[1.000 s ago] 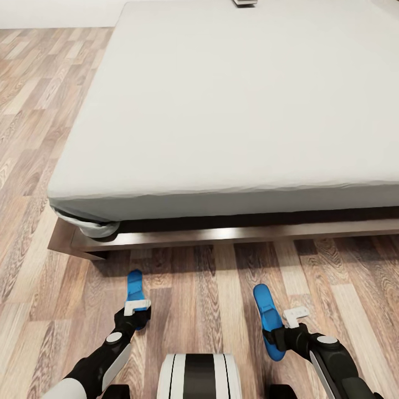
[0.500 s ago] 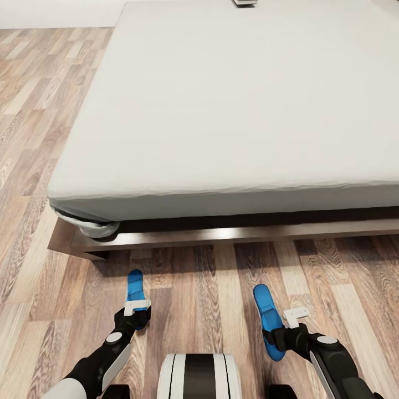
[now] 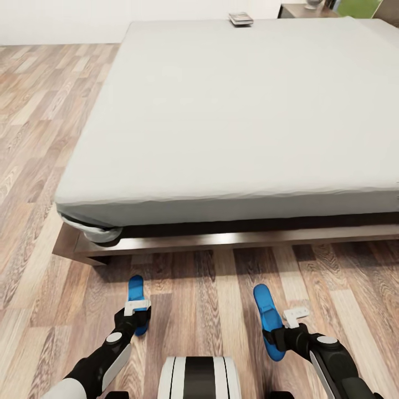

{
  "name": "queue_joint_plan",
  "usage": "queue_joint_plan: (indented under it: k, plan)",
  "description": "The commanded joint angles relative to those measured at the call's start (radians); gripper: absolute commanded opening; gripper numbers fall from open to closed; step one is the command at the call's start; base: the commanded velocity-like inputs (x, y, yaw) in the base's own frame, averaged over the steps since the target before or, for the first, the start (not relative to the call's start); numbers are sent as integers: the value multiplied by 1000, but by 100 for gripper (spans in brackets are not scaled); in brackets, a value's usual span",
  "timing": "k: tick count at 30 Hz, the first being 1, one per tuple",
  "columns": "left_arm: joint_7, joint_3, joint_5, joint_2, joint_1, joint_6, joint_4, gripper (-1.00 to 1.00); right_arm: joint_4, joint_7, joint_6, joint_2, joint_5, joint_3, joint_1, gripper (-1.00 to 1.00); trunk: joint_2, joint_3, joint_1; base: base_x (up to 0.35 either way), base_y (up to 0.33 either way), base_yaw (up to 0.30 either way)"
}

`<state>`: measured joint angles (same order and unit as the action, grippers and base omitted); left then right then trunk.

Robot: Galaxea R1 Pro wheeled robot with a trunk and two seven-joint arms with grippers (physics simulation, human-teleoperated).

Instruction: In the bedroom, move the book from the bed onto either nightstand, and place the two sandals side by side next to the bed.

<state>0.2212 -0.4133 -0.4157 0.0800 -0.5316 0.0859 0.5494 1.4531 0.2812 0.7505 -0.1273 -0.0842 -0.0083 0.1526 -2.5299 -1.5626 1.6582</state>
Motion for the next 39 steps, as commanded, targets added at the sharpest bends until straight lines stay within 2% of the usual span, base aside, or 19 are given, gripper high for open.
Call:
queue_joint_plan:
  k: [1, 24, 39]
  plan:
    - [7, -9, -9, 1, -1, 4, 0, 100, 1, 7, 4, 0, -8, -1, 1, -100, 0, 3, -1, 0, 0, 0]
    - [0, 7, -23, 0, 1, 8, -13, 100, 0, 7, 4, 0, -8, -1, 1, -100, 5, 92, -11, 0, 0, 0]
    - [-22, 8, -27, 11, 1, 9, -101, 100, -10, 2, 1, -3, -9, -6, 1, -100, 9, 150, -18, 0, 0, 0]
